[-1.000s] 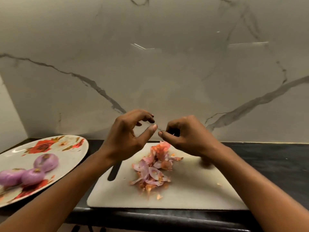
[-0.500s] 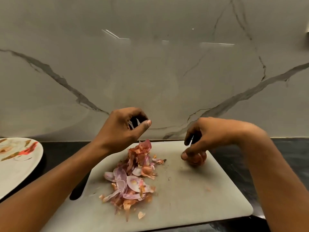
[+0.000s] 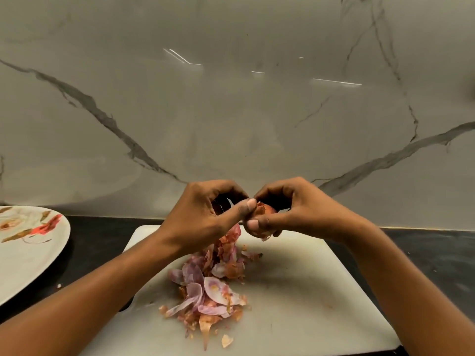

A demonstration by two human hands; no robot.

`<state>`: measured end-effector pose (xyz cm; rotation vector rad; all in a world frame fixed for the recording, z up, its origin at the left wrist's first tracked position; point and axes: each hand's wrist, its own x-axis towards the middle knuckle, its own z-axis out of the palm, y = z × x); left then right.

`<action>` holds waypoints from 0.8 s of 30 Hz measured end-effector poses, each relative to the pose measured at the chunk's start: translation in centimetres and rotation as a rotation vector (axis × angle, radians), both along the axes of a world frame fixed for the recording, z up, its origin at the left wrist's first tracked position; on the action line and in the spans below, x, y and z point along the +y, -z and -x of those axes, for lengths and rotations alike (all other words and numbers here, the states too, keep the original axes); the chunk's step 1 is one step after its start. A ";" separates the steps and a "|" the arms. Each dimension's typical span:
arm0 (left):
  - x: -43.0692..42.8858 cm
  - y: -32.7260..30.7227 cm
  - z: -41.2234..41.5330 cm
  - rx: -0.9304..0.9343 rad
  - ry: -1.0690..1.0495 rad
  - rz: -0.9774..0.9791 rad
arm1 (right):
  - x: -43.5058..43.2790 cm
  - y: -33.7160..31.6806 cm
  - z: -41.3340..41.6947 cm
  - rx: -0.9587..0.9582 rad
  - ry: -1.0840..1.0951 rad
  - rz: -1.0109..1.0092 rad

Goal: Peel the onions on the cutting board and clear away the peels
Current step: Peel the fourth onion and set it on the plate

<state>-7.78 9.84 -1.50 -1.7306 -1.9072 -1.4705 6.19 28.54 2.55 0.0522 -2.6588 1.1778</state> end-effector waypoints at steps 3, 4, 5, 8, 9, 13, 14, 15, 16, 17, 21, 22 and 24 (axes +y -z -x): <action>-0.4 -0.5 -0.2 -0.125 0.061 -0.018 | -0.4 0.7 0.6 0.090 0.000 0.024; -0.5 -0.7 -0.3 -0.169 0.078 -0.016 | -0.6 0.8 0.7 0.116 0.003 0.016; -0.6 -0.9 -0.4 -0.223 0.090 -0.012 | -0.7 1.0 0.8 0.139 0.010 0.008; -0.7 -1.3 -0.4 -0.421 0.134 -0.032 | -1.4 1.6 1.1 0.206 0.023 -0.007; -0.7 -1.3 -0.3 -0.460 0.145 -0.037 | -1.7 1.9 1.3 0.227 0.027 -0.007; -1.1 -1.5 0.1 -0.515 0.218 -0.023 | -2.1 2.5 1.6 0.269 0.040 0.022; -1.1 -1.5 0.2 -0.523 0.236 -0.016 | -2.2 2.5 1.7 0.260 0.024 0.033; -1.2 -1.5 0.3 -0.533 0.252 -0.009 | -2.2 2.5 1.6 0.249 0.007 0.035; -1.2 -1.5 0.4 -0.542 0.265 -0.006 | -2.3 2.5 1.6 0.239 -0.002 0.036; -1.2 -1.5 0.5 -0.552 0.276 -0.006 | -2.4 2.5 1.5 0.228 -0.003 0.049; -1.3 -1.4 0.9 -0.529 0.294 0.000 | -2.7 2.2 1.3 0.188 -0.024 0.135; -1.3 -1.4 0.9 -0.514 0.292 -0.004 | -2.6 2.0 1.2 0.193 -0.018 0.153; -1.2 -1.4 0.9 -0.498 0.286 -0.039 | -2.3 1.7 1.0 0.202 -0.007 0.241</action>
